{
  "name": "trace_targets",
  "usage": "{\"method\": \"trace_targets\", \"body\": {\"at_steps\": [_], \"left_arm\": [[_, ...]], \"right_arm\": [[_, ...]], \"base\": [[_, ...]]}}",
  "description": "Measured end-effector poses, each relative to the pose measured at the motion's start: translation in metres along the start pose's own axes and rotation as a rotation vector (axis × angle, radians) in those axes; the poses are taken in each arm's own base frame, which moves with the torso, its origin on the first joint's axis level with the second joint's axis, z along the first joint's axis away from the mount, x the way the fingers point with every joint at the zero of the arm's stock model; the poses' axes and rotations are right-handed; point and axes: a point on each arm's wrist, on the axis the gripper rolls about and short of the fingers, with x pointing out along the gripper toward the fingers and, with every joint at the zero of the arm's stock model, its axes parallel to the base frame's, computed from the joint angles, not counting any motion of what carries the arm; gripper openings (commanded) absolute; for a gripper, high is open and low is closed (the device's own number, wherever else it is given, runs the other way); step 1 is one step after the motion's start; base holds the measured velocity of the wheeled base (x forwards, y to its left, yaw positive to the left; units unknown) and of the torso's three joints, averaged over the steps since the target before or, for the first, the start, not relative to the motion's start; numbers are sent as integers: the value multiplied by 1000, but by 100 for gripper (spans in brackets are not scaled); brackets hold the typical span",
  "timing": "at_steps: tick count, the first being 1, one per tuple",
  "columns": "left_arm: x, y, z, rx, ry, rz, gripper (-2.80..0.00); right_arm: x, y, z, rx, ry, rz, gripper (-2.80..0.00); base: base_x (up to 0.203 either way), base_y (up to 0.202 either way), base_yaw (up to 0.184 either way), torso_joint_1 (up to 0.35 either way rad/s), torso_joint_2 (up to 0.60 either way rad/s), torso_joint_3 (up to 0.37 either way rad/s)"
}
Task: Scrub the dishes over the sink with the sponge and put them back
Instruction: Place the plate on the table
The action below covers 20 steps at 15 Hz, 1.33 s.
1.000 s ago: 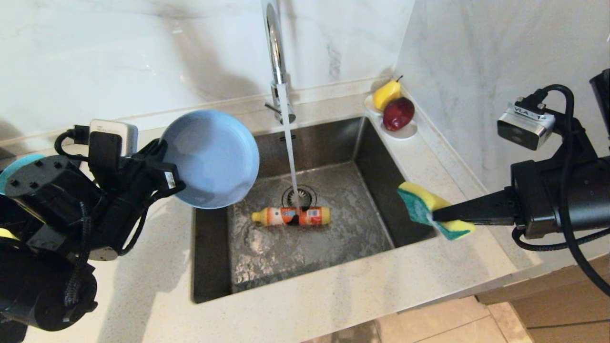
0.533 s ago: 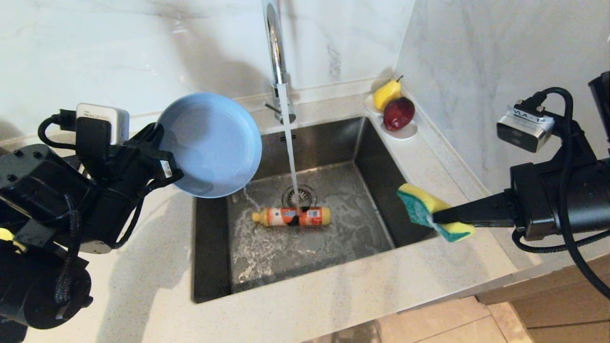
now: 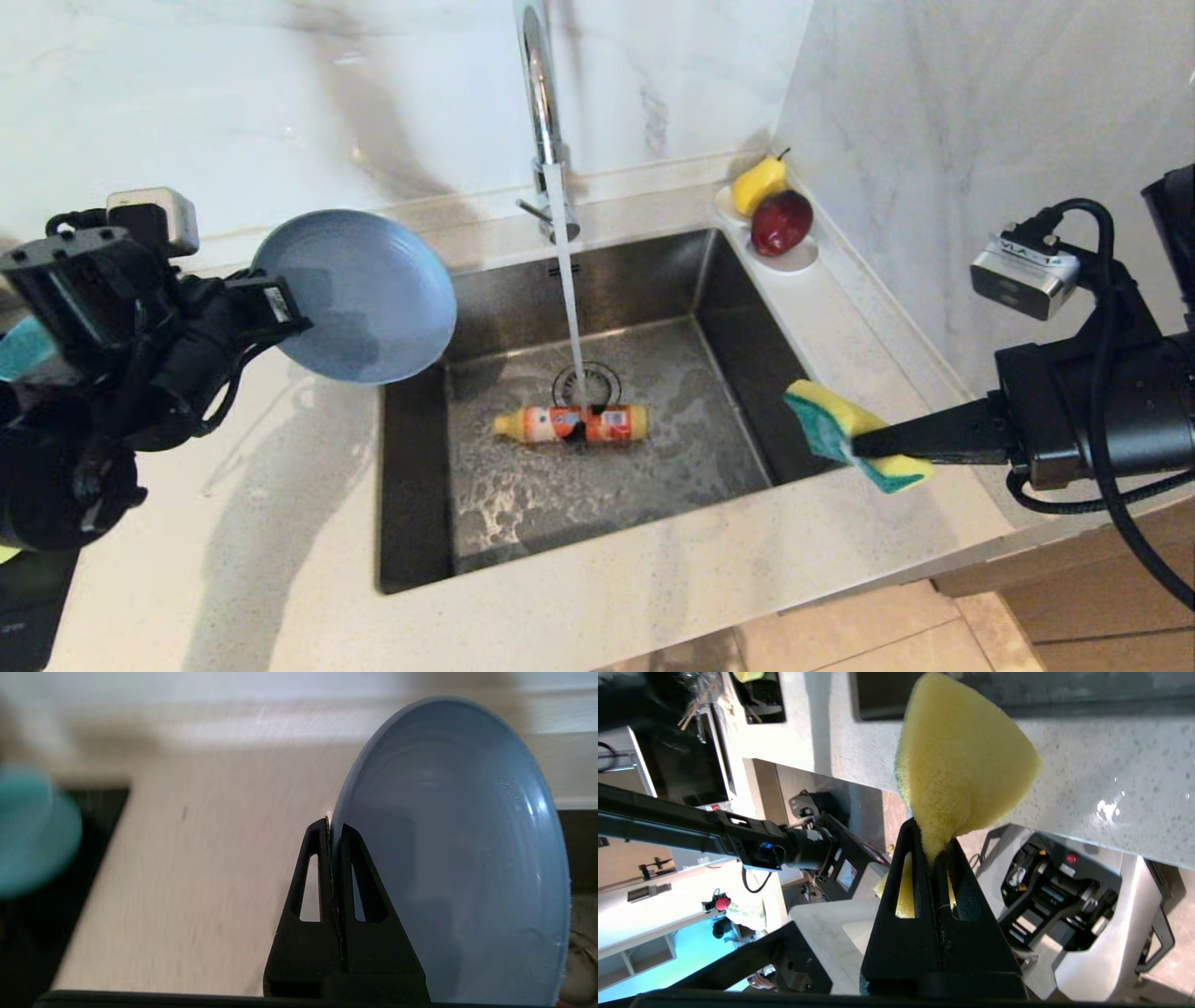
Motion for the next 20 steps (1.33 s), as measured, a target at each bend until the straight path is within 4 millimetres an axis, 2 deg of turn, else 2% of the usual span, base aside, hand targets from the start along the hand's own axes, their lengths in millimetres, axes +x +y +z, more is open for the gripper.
{"method": "trace_targets", "body": {"at_steps": [2,7,10,14,20], "left_arm": [[12,20,8,-127,127,51,-280],[25,98,19,-468,381,175,-280],[25,133,16,-526,421,253,-280],[26,154,1,-515,438,362,-280],[30,160,-23,-532,511,378,-280]], "right_arm": [[2,-2,-1,8,7,-7,-280],[9,-8,-1,-2,-11,1,-280],[12,-10,-1,4,-6,-3,-280],[17,-14,0,15,9,-10,-280],[20,-16,0,18,17,-15,-280]], "base": [[0,0,0,0,0,0],[0,0,0,0,0,0],[0,0,0,0,0,0],[0,0,0,0,0,0],[0,0,0,0,0,0]]}}
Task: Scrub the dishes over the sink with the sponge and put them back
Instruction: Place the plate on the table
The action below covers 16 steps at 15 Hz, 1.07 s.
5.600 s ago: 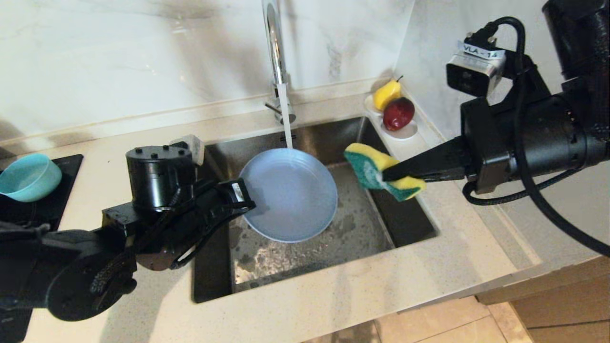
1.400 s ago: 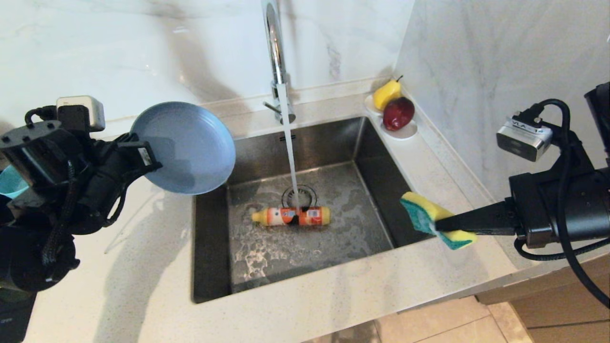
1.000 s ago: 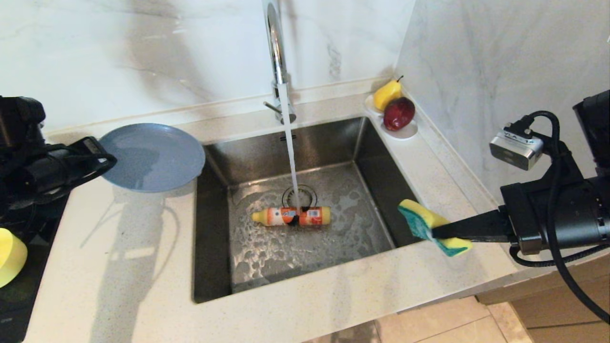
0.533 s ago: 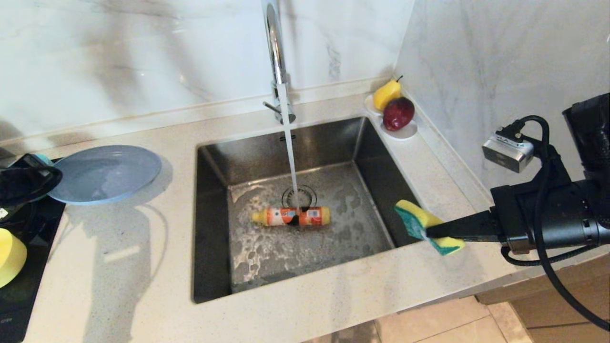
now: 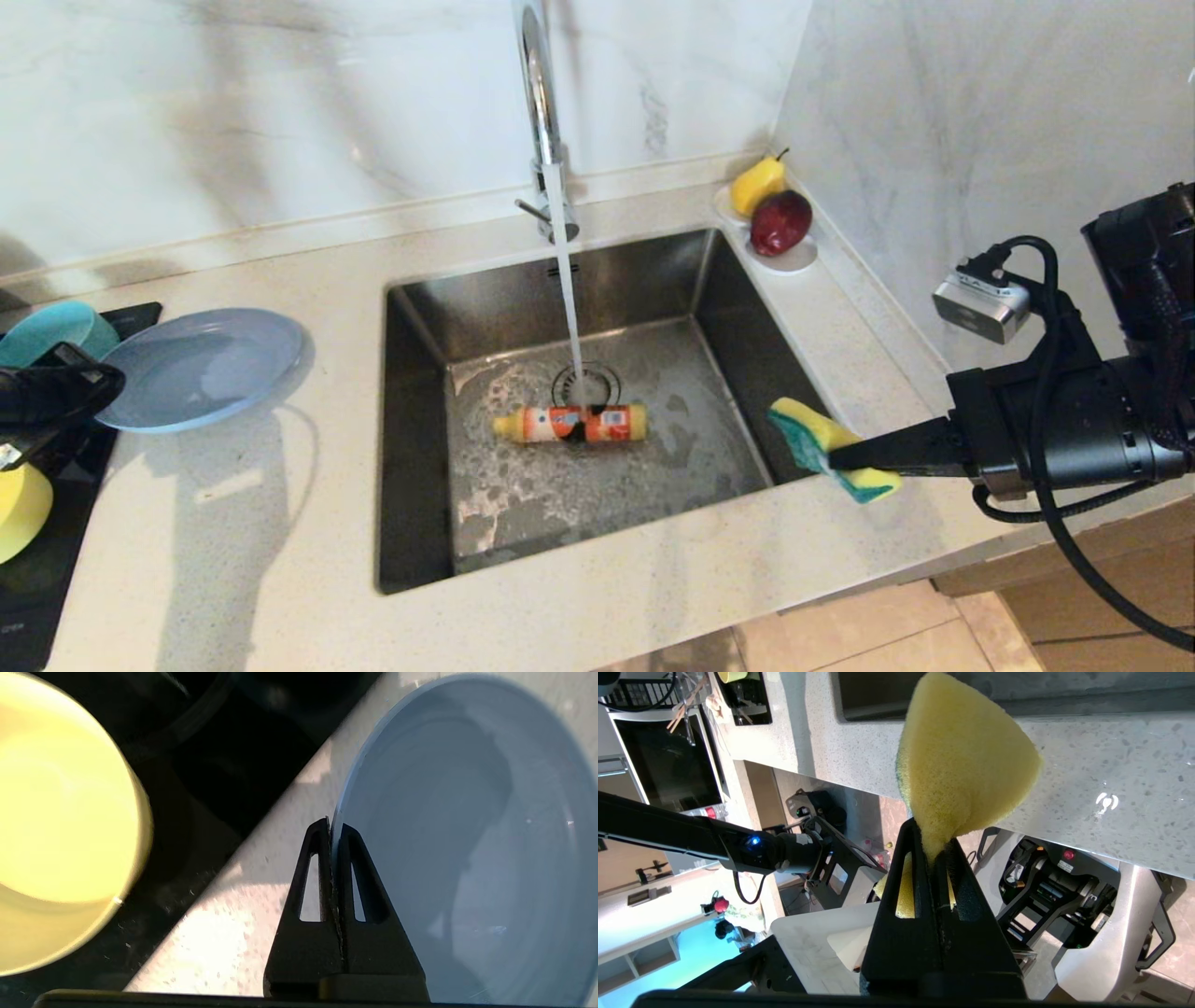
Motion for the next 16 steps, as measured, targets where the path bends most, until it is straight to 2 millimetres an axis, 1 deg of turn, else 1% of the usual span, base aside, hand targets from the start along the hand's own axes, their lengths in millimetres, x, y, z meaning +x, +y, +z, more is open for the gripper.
{"method": "trace_targets", "body": {"at_steps": [3,4,9,10,12,13,15,16], "left_arm": [[2,4,-7,2,28,8,-280],[2,4,-8,6,33,11,0],[3,4,-6,13,7,19,0],[1,3,-5,17,3,17,0],[-13,-2,3,31,-30,-24,0],[-24,-7,9,37,-56,-75,-280],[-48,-23,14,70,-69,-191,-280],[-60,-33,12,109,-52,-255,-280]], "right_arm": [[0,0,0,-2,-1,1,-280],[0,1,0,-1,-2,2,-280],[-1,1,0,4,-1,4,-280],[-2,1,-1,5,-2,4,-280],[-5,3,-1,3,-8,4,-280],[-6,4,-2,2,-11,2,-280],[-10,6,-4,1,-15,4,-280],[-11,6,-5,0,-19,-2,-280]], "base": [[0,0,0,0,0,0],[0,0,0,0,0,0],[0,0,0,0,0,0],[0,0,0,0,0,0],[0,0,0,0,0,0],[0,0,0,0,0,0],[0,0,0,0,0,0],[0,0,0,0,0,0]]}}
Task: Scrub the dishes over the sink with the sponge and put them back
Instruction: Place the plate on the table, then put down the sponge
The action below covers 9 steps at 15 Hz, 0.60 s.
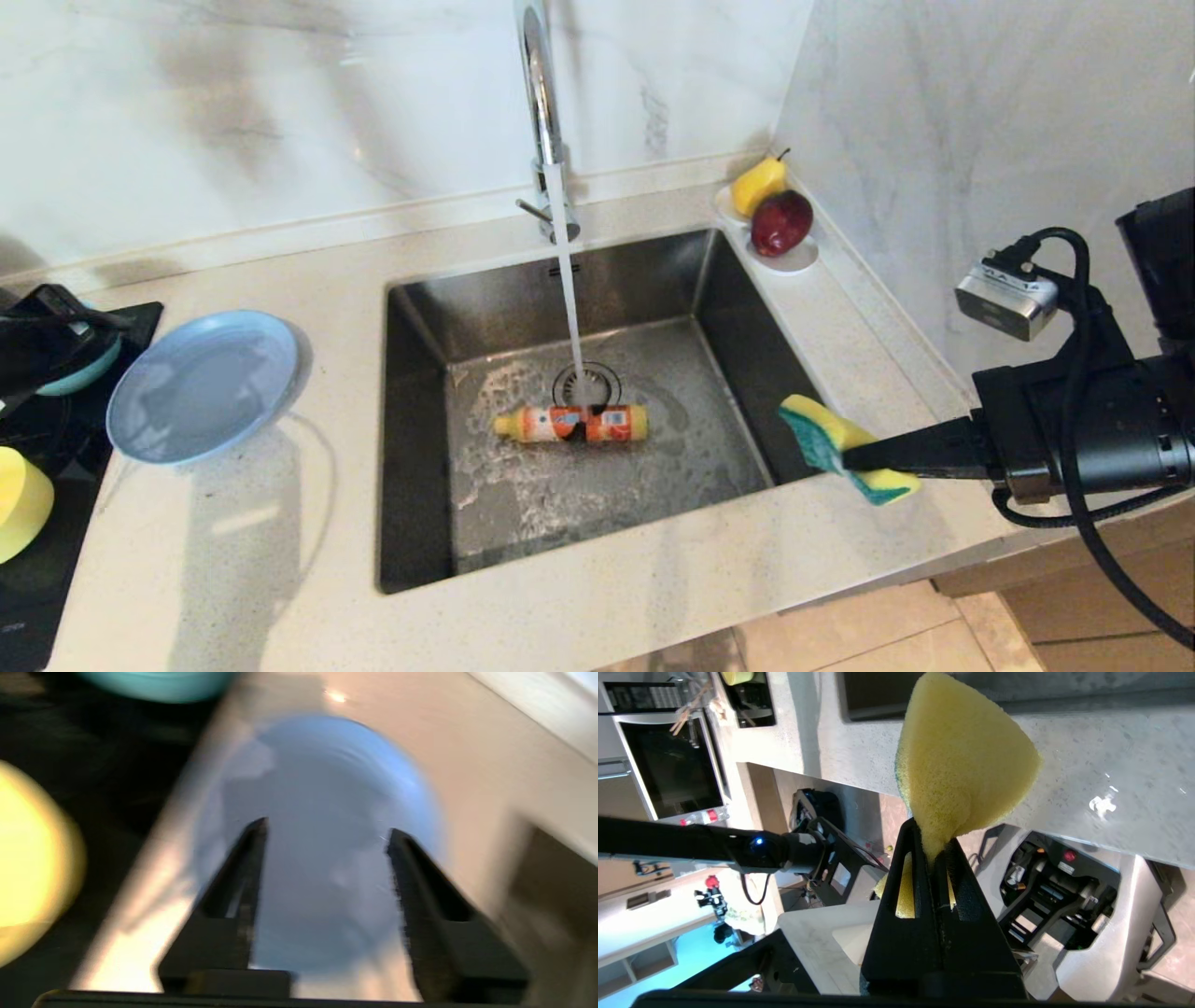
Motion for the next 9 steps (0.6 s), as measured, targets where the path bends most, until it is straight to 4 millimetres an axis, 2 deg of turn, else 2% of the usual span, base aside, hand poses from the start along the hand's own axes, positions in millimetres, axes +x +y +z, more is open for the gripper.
{"method": "trace_targets", "body": {"at_steps": [3,5,7,9], "left_arm": [[-24,-36,-6,164,77,-279,-280],[-38,-56,-17,287,129,-418,-280],[-47,-64,-26,428,127,-447,-280],[-49,-69,-35,578,69,-371,-280]], "right_arm": [[-6,0,-1,2,-22,-21,-280],[-9,-2,-2,10,-31,-30,-280],[-11,-5,-4,22,-33,-43,-280],[-13,-7,-7,26,-40,-66,-280]], "base": [[0,0,0,0,0,0],[0,0,0,0,0,0],[0,0,0,0,0,0],[0,0,0,0,0,0]]}}
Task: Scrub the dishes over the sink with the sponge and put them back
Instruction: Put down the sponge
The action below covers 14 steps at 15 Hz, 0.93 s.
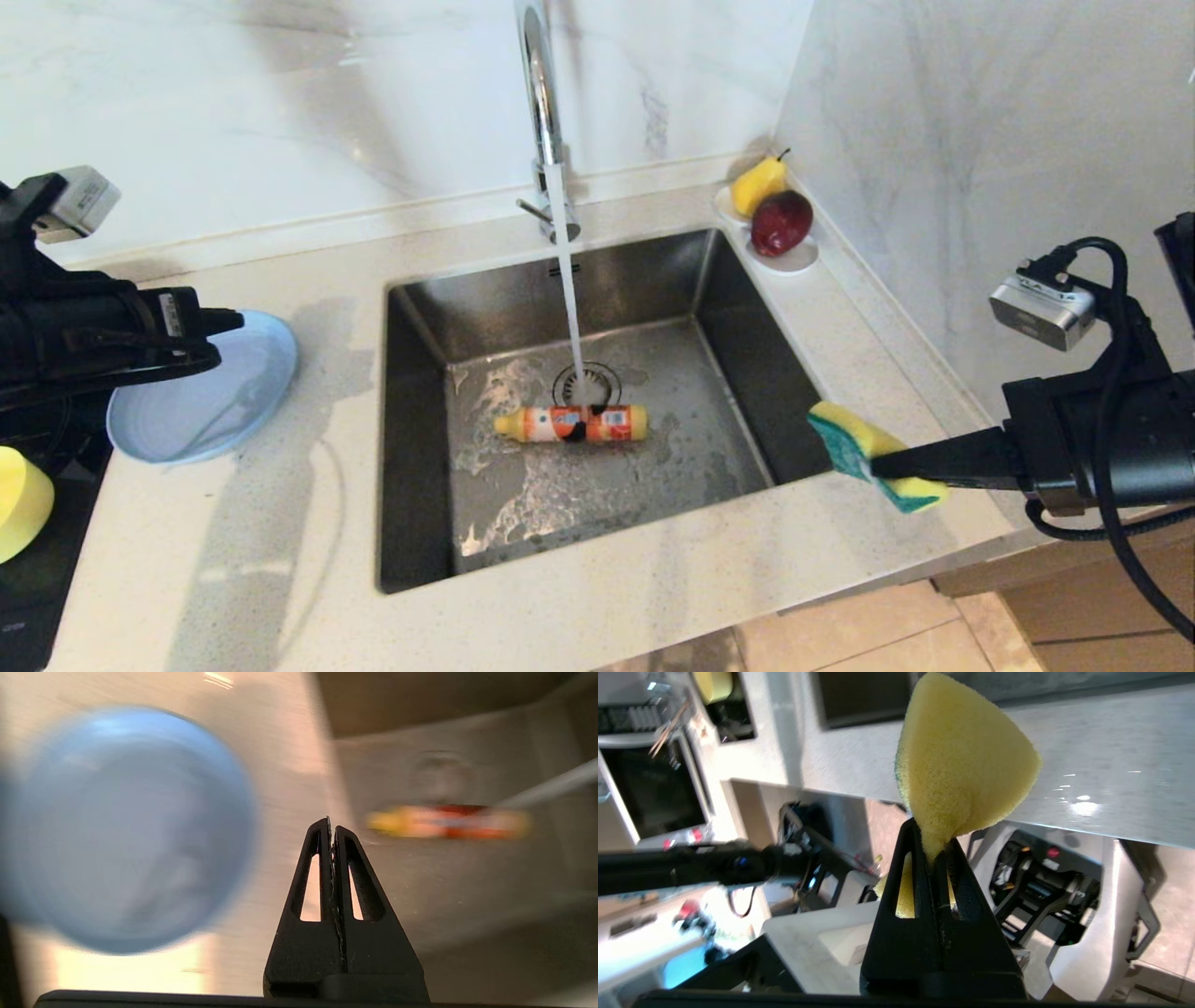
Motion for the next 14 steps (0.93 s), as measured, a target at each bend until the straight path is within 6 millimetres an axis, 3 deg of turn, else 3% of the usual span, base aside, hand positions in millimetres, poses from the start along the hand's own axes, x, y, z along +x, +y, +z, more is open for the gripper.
{"method": "trace_targets", "body": {"at_steps": [3,5,8,11,14], "left_arm": [[2,-15,-11,89,-63,41,-280],[-14,-32,-16,113,-128,-16,-280],[-62,-53,-19,135,-215,-104,-280],[-123,-55,-29,131,-305,-137,-280],[-175,-51,-60,112,-355,-123,-280]], "right_arm": [[-4,1,-3,0,-7,-11,-280],[-5,1,-3,-1,-9,-10,-280],[-4,1,-3,1,-4,-9,-280],[-3,0,-3,4,1,-11,-280],[-4,0,-4,5,-3,-16,-280]], "base": [[0,0,0,0,0,0],[0,0,0,0,0,0],[0,0,0,0,0,0],[0,0,0,0,0,0],[0,0,0,0,0,0]]}}
